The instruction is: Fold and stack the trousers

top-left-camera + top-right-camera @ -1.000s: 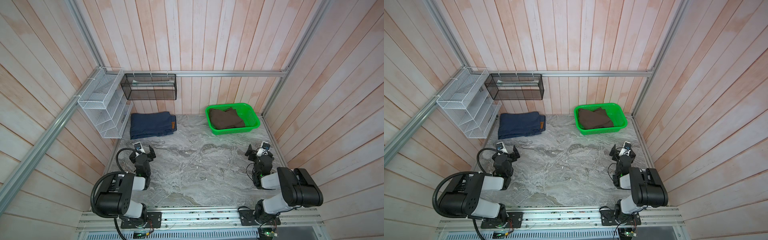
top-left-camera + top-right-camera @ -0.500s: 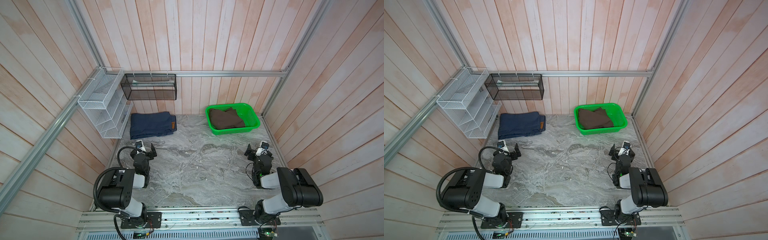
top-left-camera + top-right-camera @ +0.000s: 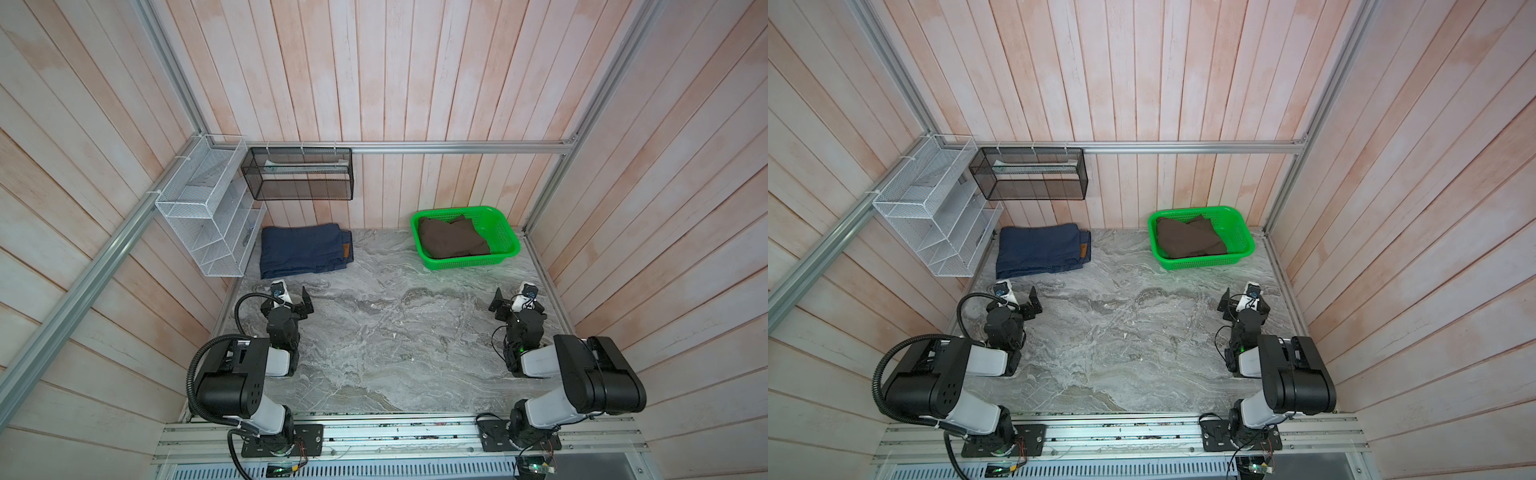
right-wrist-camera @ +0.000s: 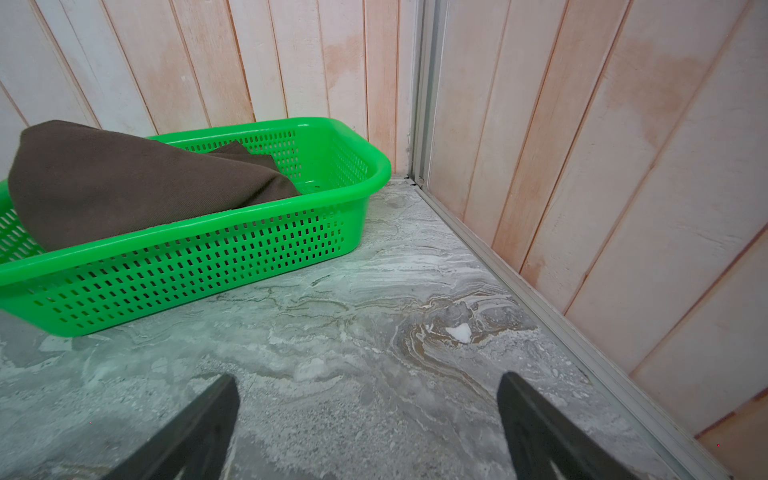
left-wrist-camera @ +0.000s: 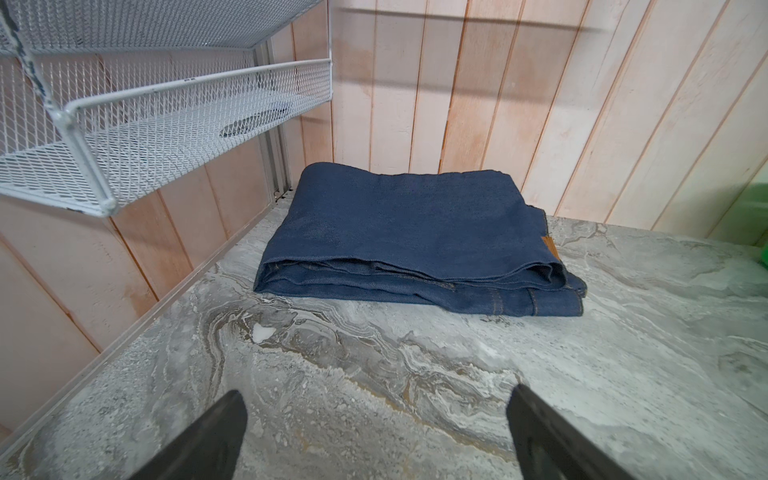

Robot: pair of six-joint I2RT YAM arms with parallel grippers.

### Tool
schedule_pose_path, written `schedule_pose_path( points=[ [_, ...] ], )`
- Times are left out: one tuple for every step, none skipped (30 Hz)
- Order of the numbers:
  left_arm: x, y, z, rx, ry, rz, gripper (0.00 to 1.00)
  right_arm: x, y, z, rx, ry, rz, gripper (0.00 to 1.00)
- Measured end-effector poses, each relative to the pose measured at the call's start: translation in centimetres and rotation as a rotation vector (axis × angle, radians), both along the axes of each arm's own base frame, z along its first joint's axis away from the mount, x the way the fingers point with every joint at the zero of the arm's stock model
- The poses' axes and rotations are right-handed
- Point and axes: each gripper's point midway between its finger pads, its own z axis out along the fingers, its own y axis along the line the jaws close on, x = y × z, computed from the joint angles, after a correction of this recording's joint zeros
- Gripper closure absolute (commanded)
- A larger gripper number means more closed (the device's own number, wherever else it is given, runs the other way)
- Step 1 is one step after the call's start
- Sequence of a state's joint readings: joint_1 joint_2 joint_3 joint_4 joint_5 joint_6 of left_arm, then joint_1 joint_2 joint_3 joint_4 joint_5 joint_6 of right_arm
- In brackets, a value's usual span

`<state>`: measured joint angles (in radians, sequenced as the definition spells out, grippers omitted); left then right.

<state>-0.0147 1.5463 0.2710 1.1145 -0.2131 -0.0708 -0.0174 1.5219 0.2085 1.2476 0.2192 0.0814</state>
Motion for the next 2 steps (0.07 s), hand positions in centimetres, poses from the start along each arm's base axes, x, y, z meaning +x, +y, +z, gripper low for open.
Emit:
schedule_pose_path(
  points=[
    [0.00,0.00,0.01,0.000,0.000,0.000,0.00,0.00,0.00,0.00,0.000,0.000,0.000,0.02],
    [0.00,0.00,0.00,0.000,0.000,0.000,0.00,0.00,0.00,0.00,0.000,0.000,0.000,0.02]
  ],
)
